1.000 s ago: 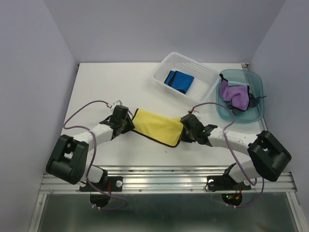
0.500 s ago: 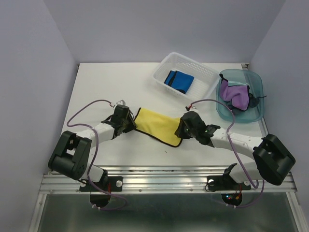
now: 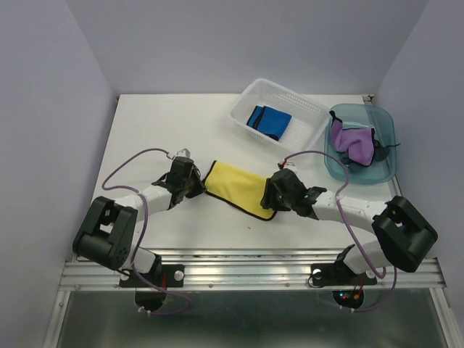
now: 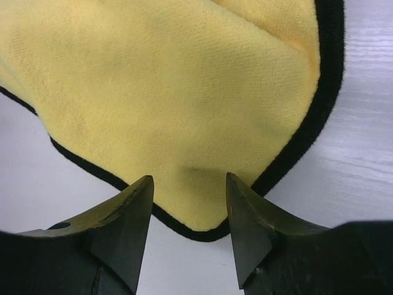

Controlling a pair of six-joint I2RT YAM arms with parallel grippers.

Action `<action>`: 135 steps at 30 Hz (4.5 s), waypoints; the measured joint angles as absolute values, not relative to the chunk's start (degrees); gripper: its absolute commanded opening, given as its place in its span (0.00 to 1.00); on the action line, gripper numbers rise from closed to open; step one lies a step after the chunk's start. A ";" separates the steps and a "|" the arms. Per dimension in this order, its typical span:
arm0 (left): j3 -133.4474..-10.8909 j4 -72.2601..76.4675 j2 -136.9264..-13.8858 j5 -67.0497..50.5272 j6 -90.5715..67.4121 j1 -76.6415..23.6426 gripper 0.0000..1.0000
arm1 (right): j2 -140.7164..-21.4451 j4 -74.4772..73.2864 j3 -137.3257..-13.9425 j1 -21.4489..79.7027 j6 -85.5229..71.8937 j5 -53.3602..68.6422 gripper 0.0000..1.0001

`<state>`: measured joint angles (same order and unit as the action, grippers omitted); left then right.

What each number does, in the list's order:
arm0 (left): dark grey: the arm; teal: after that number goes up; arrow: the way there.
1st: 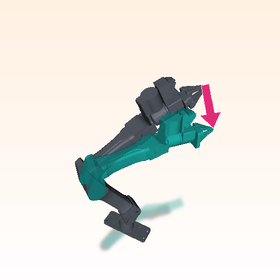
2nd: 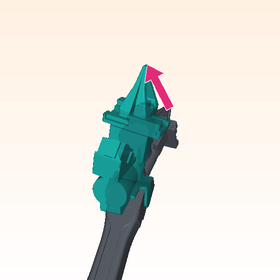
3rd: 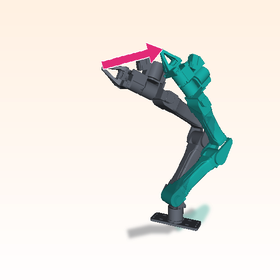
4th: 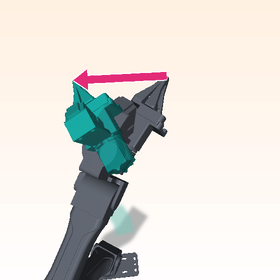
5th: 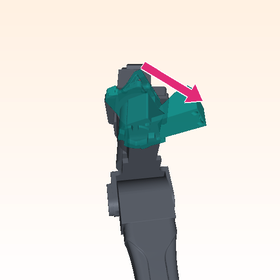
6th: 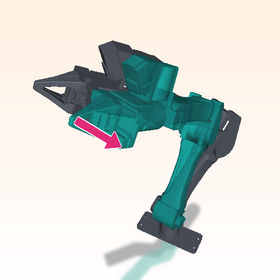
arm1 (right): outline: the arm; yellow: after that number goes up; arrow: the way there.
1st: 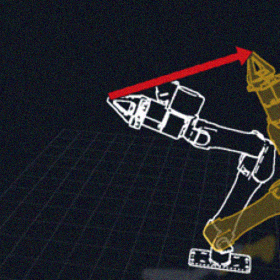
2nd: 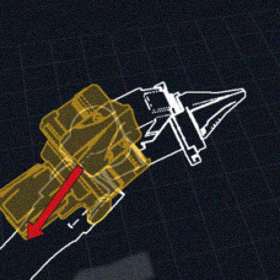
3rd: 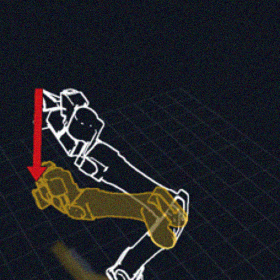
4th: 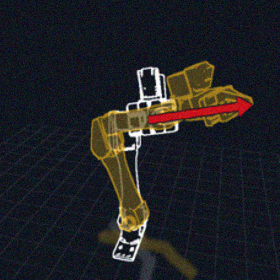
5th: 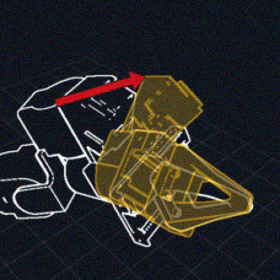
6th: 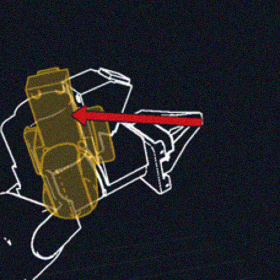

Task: Fold and stack the towels
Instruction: Fold the towel

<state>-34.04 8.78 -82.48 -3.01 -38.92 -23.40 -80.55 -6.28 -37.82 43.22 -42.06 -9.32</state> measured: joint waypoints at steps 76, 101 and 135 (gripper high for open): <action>-29.76 -1.89 -21.04 -10.63 -47.07 -24.03 0.00 | -48.90 -25.10 -51.94 43.18 -40.66 5.80 0.01; -26.79 15.75 -62.96 -6.26 -45.32 -24.03 0.00 | -76.66 -15.31 -49.43 22.61 -35.97 6.85 0.01; -15.62 17.26 -62.94 -5.39 -51.57 -29.95 0.00 | -80.34 -21.61 -48.82 22.09 -30.30 7.99 0.01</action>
